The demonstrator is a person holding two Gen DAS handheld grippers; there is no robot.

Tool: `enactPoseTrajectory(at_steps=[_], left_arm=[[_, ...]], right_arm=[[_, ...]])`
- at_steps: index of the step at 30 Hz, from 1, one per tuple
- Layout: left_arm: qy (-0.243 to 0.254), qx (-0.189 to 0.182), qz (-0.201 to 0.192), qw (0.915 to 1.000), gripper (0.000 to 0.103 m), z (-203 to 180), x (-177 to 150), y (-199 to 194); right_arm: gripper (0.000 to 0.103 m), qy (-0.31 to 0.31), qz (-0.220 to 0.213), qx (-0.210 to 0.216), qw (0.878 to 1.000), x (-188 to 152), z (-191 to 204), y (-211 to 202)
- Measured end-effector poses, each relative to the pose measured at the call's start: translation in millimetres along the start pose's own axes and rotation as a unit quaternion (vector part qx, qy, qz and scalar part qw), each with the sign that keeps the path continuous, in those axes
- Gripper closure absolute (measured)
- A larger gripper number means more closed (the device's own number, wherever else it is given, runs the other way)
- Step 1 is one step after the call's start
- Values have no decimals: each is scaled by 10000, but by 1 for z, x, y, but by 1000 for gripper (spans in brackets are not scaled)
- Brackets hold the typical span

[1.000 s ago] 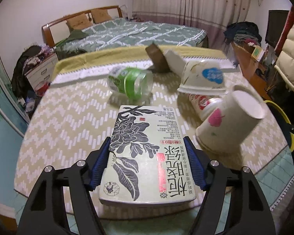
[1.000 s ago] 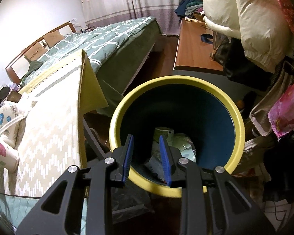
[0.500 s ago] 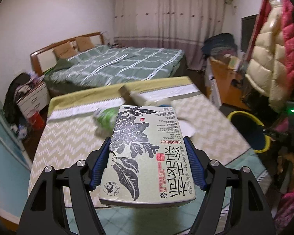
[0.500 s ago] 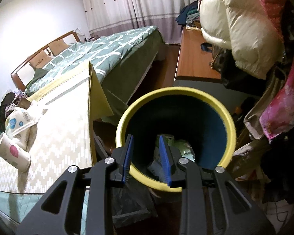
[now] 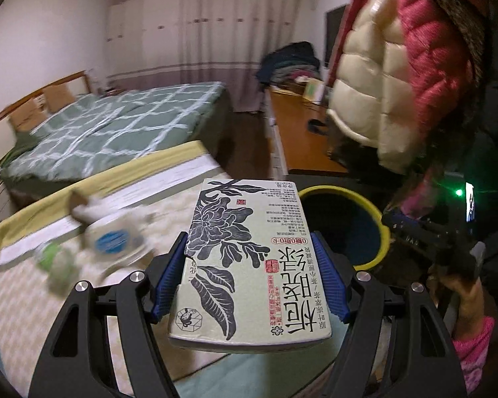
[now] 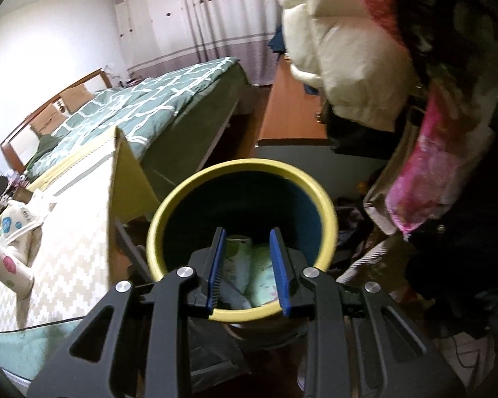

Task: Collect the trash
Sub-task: 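Carry the flower-printed box over the yellow bin and open the left gripper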

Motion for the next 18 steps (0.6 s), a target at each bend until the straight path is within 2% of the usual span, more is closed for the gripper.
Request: enactPoseTrajectory(at_steps=[10,18], left_arm=[[506,-588,402,9962,32,-93,24,98],[615,-734,766,9924,31,-135,22,151]], right_arm=[[76,291,20,-194,9994,-5,-38,4],[71,393,31,-238,9989,-6,-51,6]])
Point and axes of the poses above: each gripper's, at about its wrist camera, not at the fingertips, and y roughly the way its jaws point, z to its left, x to its top, the point moved 4 cm from there along y, roughly the way its jaws point, and after that the axes turned 6 degrees about -y, right-handed, at the moved point
